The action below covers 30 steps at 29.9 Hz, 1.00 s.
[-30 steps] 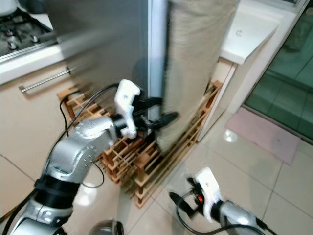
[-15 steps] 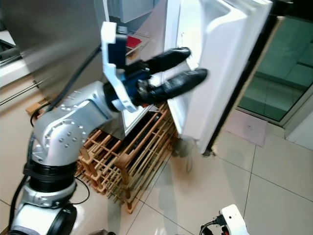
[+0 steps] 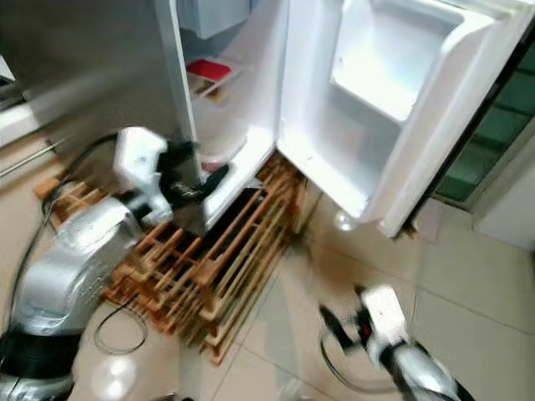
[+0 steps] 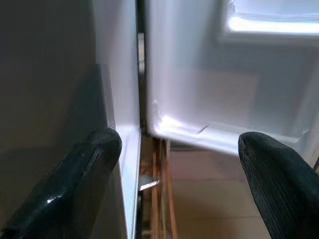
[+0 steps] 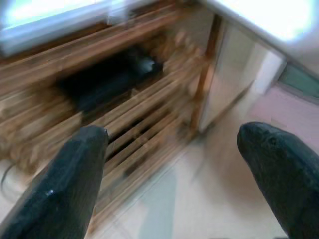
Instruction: Restocking fridge
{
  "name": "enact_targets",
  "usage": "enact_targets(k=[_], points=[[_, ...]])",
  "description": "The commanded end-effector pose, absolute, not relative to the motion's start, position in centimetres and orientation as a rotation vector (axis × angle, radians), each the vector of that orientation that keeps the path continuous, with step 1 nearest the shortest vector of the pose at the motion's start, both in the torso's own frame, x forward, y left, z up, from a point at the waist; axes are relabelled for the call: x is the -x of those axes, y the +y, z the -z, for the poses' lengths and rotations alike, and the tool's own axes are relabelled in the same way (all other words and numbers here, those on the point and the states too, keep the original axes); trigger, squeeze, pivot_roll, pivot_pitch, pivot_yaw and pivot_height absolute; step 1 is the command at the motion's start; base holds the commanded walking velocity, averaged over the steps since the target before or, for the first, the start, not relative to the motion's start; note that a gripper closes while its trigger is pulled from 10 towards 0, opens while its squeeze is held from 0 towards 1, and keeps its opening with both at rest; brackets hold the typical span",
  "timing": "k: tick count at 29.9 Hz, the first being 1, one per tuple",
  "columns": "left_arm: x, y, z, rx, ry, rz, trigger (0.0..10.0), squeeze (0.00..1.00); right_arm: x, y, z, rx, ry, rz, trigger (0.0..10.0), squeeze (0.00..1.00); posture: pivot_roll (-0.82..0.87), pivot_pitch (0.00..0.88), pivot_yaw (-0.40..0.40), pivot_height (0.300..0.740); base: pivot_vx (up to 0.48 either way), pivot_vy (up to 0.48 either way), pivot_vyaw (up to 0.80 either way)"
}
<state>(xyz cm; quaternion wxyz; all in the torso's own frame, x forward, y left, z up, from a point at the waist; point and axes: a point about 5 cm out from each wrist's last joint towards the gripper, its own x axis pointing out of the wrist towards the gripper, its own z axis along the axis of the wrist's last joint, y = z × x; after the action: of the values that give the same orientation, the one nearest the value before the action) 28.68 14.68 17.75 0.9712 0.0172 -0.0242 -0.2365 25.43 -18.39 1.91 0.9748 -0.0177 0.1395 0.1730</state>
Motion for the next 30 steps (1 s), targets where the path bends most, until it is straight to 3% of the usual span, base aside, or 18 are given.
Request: enact_targets(k=[1,4,7,11,22,30], points=[[-27.8,15.2,-17.8,-0.077,-0.082,0.439,10.0,0.00,-24.9,-18.1,-1.1,0.052,0.306,-0.326,10.0,0.00,0.02,0.000,-0.001,0.740,0.000,0.000,0.00],[-25.6,17.6,-15.6,-0.096,-0.039,0.307,10.0,0.00,-24.2,-17.7,-2.1,0.024,0.247,-0.301,10.0,0.00,0.02,0.000,-0.006,0.740,0.000,0.000,0.00],[-24.8,17.8,-14.7,-0.108,-0.022,0.285,10.0,0.00,-24.0,-17.6,-2.2,0.022,0.239,-0.301,10.0,0.00,0.02,0.000,-0.015,0.740,0.000,0.000,0.00],[-24.4,17.5,-14.0,-0.086,-0.010,0.263,10.0,0.00,-24.2,-17.6,-2.2,0.026,0.225,-0.288,10.0,0.00,0.03,0.000,-0.026,0.740,0.000,-0.430,0.00],[-24.4,16.4,-13.4,-0.055,-0.028,0.218,10.0,0.00,-29.1,-19.7,-6.3,0.085,0.086,-0.235,10.0,0.00,0.02,0.000,-0.034,0.740,0.000,-0.480,0.00],[-24.8,16.0,-13.1,-0.059,-0.033,0.213,10.0,0.00,-30.6,-19.6,-7.3,0.112,0.075,-0.305,10.0,0.00,0.01,0.000,-0.031,0.740,0.000,0.000,0.00]])
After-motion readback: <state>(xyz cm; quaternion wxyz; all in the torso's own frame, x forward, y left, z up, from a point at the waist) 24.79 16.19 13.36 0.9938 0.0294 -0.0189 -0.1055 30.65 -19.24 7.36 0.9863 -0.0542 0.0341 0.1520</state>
